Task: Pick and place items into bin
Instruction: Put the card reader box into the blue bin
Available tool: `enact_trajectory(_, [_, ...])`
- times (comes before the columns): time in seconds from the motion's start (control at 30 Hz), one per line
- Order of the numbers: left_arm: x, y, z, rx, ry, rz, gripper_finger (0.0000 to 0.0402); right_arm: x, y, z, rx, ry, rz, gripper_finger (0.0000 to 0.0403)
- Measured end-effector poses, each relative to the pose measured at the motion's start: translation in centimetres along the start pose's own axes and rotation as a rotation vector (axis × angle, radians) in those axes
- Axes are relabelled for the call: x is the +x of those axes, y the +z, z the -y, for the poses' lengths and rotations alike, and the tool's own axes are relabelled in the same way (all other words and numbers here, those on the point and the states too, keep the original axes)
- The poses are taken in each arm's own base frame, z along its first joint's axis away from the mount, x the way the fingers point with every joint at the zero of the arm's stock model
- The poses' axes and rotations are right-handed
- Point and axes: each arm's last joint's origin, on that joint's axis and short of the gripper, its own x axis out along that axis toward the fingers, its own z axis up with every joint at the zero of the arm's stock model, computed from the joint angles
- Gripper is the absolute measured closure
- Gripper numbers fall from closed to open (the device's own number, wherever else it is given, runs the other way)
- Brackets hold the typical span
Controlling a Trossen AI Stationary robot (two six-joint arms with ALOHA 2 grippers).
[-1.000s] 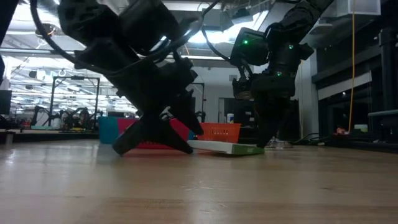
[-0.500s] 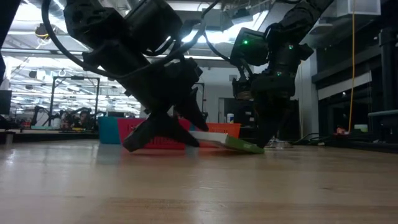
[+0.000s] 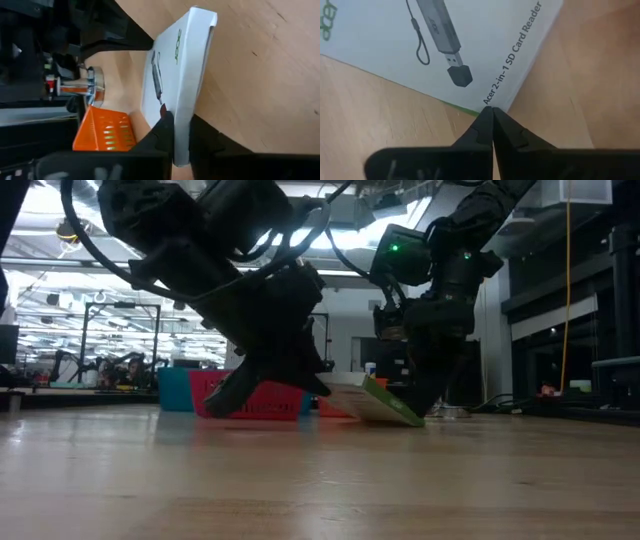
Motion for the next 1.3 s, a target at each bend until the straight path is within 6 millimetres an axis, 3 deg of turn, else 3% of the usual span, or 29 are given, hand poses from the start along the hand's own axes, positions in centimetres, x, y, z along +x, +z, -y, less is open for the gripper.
enact_trajectory(0.27, [-0.9,0.9,0.9,-0.006,0.050,-0.033,0.0381,-0.6,0.1,-0.2,0.024,0.006,0.010,0.0403])
enact_trajectory(0.53, [-2.0,1.5,0.9,-0.017,0.106,-0.054,0.0381,-5.9,-0.3,-0.5,0.013,-0.057,0.083,0.0403])
enact_trajectory(0.63, [-2.7,1.7,0.2,-0.037,0.121,-0.033,0.0381,-8.2,-0.7,-0.7,0.006,-0.098,0.158,0.0403])
enact_trajectory(0.77, [-4.4,2.1,-1.8,-0.077,0.202,-0.033,0.0381,-9.7,-1.2,-1.5,-0.021,-0.141,0.231,0.0403])
enact_trajectory(0.87, [-6.0,1.9,-3.3,-0.118,0.244,-0.036,0.0381,-9.6,-1.3,-2.3,-0.047,-0.161,0.244,0.0403])
enact_trajectory(1.03, [-9.3,0.0,-4.8,-0.177,0.382,-0.107,0.0381,-8.3,-1.4,-3.6,-0.093,-0.142,0.262,0.0403])
enact_trajectory(1.3, [-13.8,-3.7,-5.1,-0.242,0.574,-0.240,0.0381,-4.9,-2.8,-3.6,-0.131,-0.041,0.497,0.0403])
